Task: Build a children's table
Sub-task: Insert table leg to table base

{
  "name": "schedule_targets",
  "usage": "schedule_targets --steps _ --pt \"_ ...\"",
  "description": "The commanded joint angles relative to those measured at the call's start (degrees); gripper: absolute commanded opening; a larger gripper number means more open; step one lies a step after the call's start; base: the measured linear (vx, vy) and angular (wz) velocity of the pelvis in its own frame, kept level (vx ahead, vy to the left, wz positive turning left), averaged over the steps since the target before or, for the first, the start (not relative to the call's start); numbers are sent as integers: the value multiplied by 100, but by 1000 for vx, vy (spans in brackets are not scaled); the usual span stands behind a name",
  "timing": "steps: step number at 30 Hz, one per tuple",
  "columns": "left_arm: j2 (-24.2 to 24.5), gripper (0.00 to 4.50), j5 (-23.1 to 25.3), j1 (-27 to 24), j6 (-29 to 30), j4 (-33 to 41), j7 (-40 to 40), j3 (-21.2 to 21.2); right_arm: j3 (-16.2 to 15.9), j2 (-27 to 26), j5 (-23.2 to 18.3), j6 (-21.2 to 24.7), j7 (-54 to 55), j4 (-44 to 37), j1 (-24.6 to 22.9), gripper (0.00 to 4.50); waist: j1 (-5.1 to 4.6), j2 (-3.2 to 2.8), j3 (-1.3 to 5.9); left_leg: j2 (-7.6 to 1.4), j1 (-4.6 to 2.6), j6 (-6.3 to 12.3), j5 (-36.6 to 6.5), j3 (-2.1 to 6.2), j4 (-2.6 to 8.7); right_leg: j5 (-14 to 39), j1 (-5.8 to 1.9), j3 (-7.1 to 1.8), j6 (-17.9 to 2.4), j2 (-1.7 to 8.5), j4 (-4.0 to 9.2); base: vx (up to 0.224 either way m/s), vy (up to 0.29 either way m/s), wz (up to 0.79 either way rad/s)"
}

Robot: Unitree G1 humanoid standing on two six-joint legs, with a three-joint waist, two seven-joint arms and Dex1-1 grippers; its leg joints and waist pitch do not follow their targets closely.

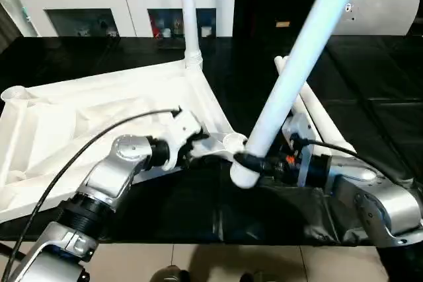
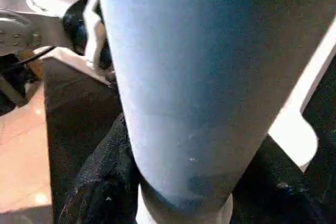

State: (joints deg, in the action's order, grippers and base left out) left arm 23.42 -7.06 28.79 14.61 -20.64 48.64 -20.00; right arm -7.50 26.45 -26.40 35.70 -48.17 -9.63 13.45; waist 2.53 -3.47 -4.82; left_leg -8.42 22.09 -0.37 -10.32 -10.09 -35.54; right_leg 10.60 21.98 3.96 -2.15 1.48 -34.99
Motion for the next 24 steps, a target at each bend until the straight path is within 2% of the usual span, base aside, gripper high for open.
schedule_targets --steps 1,5,7,9,10,14,18,21,24 --pt "20 285 110 117 -88 -137 62 -32 -69 25 90 -63 28 -147 3 190 17 7 438 -467 -134 222 -1274 268 390 2263 -216 -353 -678 717 596 0 0 0" --pt "-22 264 178 140 -211 -292 56 -6 65 -204 486 -413 606 222 146 190 13 6 441 -461 -132 176 -1275 262 388 2267 -196 -351 -749 730 597 0 0 0" --pt "-82 233 199 175 -342 -466 44 38 167 -338 651 -645 919 436 238 190 3 9 444 -454 -135 145 -1312 260 385 2272 -206 -350 -755 734 603 0 0 0" --pt "-101 230 202 186 -385 -522 53 52 186 -366 670 -688 965 463 249 190 4 20 447 -467 -142 144 -1328 266 394 2229 -209 -347 -760 719 590 0 0 0" --pt "-125 213 194 198 -506 -579 85 67 225 -417 700 -769 1052 507 269 190 4 11 447 -472 -136 155 -1334 268 397 2170 -213 -354 -777 726 578 0 0 0" --pt "-214 182 120 263 -777 -771 378 70 209 -445 782 -914 1056 582 274 190 11 37 462 -462 -118 202 -1223 254 386 2091 -235 -360 -785 741 576 0 0 0" --pt "-177 148 307 372 -1012 -1039 515 -54 168 -437 804 -1009 1002 584 230 190 13 16 471 -480 -122 211 -1221 261 395 2035 -236 -366 -785 744 561 0 0 0" --pt "-164 115 306 452 -955 -1158 589 -34 167 -422 774 -1036 954 549 205 190 0 22 472 -480 -126 200 -1251 260 393 2008 -240 -368 -836 750 555 0 0 0" --pt "-126 101 281 470 -828 -1170 675 18 169 -421 757 -1049 937 528 192 190 -3 -1 477 -482 -121 206 -1227 258 390 1910 -244 -368 -896 744 547 0 0 0"
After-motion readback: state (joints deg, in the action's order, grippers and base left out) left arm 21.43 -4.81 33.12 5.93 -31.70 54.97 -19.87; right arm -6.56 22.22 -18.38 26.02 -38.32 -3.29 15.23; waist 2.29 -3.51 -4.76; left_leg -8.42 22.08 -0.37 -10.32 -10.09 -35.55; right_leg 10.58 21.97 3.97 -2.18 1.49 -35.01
